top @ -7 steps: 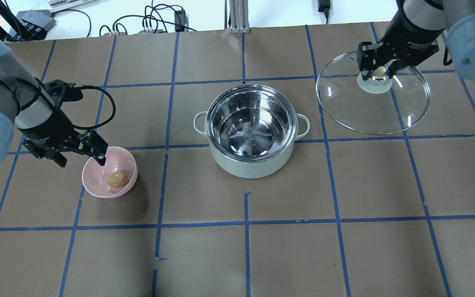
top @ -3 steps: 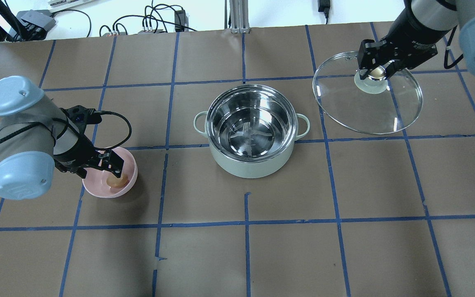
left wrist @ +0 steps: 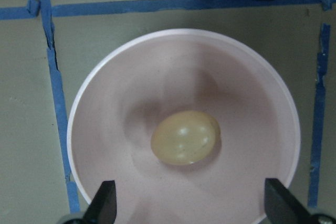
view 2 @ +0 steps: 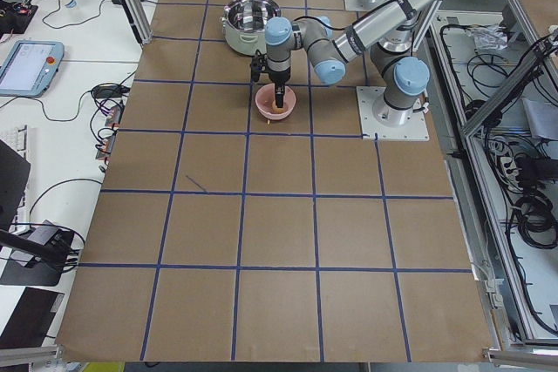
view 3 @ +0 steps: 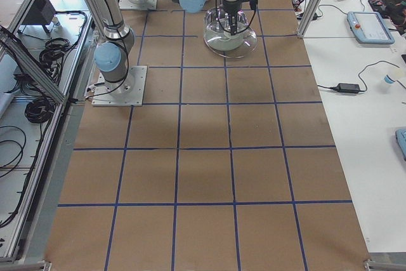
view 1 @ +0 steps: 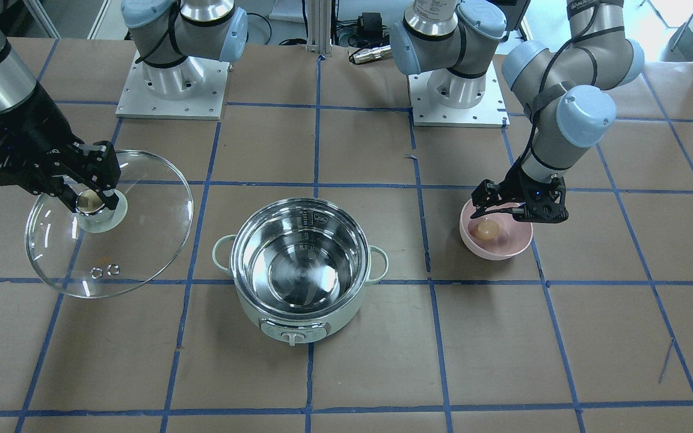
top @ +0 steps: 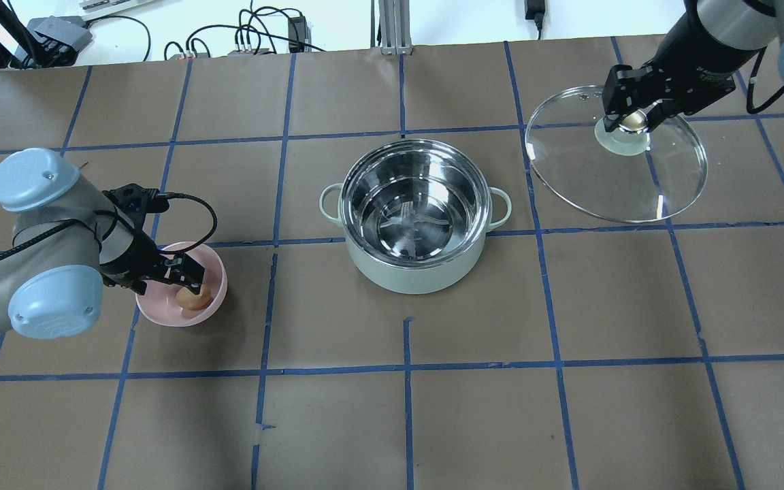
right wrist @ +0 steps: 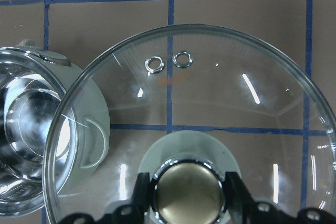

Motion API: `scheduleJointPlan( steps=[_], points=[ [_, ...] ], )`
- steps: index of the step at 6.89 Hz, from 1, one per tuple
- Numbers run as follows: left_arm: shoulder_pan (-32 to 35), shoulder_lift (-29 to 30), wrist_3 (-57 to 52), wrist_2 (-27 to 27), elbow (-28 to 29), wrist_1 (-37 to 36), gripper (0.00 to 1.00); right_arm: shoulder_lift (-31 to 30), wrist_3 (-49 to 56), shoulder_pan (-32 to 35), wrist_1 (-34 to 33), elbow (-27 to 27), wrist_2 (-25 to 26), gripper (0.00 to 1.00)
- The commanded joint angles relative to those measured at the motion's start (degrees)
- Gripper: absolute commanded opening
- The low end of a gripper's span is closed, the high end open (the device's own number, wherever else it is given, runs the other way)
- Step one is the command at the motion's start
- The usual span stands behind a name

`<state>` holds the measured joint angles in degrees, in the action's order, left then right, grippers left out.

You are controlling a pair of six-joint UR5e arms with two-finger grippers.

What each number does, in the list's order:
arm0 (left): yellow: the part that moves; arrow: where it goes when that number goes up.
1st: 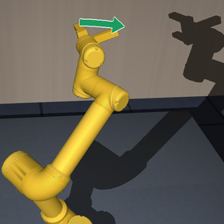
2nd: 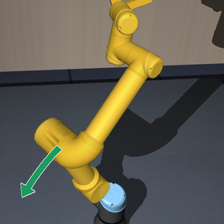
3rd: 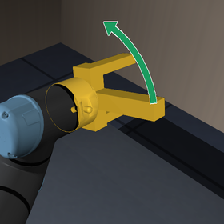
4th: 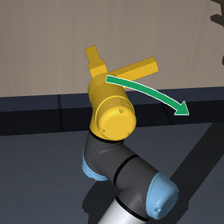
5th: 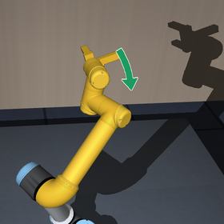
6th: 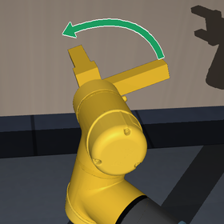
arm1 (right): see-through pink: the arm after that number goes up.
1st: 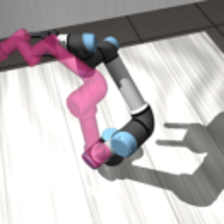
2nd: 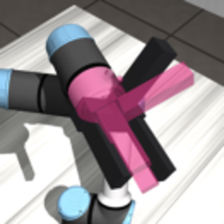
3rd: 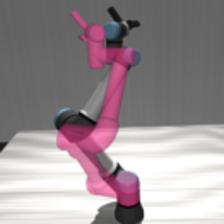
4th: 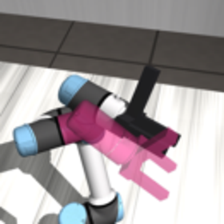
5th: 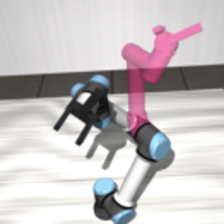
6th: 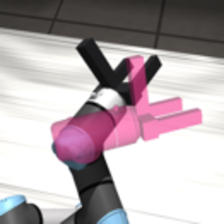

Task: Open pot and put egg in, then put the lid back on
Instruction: 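Lower the left gripper into the pink bowl over the egg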

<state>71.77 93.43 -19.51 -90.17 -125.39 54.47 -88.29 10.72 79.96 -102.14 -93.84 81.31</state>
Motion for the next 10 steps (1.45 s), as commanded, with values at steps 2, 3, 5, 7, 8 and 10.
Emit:
scheduleJointPlan(
  steps=[2, 3, 5, 7, 8, 10],
  points=[
    [0.3, 2.3, -0.1, 0.4, -0.5, -0.6, 1.0, -1.7, -0.7, 0.4, 0.0, -2.5, -0.4, 0.5],
    [0.3, 2.3, -0.3, 0.4, -0.6, -0.6, 1.0, -1.7, -0.8, 0.5, 0.0, -2.5, -0.4, 0.5],
    [0.3, 3.1, -1.3, 0.4, -0.7, -2.2, 0.99, -1.8, -0.8, 0.6, 0.0, -2.5, -0.3, 0.5],
    [0.3, 4.2, -1.5, 0.3, -0.6, -3.5, 0.99, -1.8, -0.7, 0.6, 0.0, -2.5, -0.3, 0.5],
    [0.2, 4.8, -1.5, 0.4, 0.0, -4.5, 0.99, -1.8, -0.6, 0.6, 0.0, -2.5, -0.3, 0.5],
    [0.3, 5.4, -1.6, 0.5, -0.2, -6.0, 0.99, -1.8, -0.6, 0.6, 0.0, -2.5, -0.4, 0.5]
  ],
)
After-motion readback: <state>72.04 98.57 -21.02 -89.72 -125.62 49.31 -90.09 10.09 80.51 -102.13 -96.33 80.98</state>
